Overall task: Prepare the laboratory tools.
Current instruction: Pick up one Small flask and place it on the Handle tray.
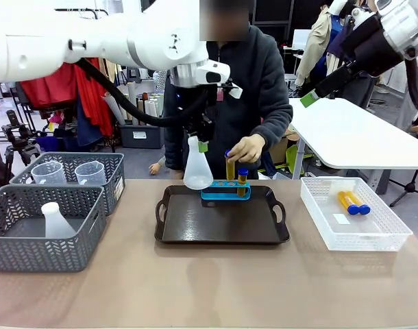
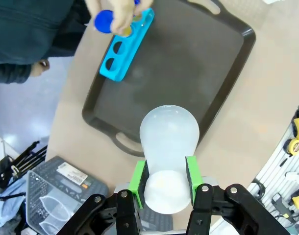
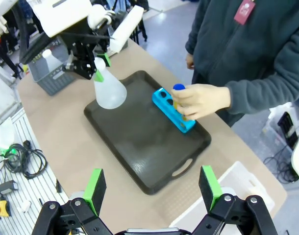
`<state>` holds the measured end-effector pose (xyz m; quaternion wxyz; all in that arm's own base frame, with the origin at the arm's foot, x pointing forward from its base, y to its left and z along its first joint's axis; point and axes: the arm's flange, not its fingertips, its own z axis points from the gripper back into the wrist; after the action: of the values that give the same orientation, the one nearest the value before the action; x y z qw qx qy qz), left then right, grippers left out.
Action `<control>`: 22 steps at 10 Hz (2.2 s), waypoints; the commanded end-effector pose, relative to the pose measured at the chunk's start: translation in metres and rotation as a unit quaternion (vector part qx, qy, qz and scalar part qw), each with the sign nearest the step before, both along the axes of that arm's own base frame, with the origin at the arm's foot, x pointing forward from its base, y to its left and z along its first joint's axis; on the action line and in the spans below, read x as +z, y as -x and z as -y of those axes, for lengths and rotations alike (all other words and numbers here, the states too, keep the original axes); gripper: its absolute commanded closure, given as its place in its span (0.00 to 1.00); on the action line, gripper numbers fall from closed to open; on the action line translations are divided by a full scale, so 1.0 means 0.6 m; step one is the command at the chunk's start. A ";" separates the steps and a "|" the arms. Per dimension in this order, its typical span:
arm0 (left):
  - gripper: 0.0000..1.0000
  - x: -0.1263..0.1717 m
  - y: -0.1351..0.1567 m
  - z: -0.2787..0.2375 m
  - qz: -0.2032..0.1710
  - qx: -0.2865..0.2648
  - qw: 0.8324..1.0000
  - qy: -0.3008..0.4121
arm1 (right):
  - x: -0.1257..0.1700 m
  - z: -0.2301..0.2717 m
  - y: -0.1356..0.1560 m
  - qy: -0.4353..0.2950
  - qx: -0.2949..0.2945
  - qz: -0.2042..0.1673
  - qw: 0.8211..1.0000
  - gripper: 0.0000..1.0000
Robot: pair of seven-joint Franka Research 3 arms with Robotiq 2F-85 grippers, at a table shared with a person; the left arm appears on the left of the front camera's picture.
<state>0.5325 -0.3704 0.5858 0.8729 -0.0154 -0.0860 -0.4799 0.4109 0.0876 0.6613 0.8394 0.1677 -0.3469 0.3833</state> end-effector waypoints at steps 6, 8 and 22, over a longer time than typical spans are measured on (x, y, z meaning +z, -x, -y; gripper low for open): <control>1.00 0.000 0.000 0.000 0.000 0.000 1.000 0.000 | -0.002 0.001 0.000 -0.011 0.006 0.001 1.000 0.00; 1.00 -0.006 0.000 0.001 -0.005 0.002 1.000 0.002 | -0.002 0.001 0.000 -0.011 0.006 0.001 1.000 0.00; 1.00 -0.179 -0.122 0.237 -0.027 -0.226 0.973 -0.025 | -0.002 0.001 0.000 -0.011 0.006 0.001 1.000 0.00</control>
<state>0.5835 -0.4994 0.4654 0.7522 -0.0408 -0.0533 -0.6555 0.4108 0.0878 0.6613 0.8394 0.1676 -0.3468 0.3835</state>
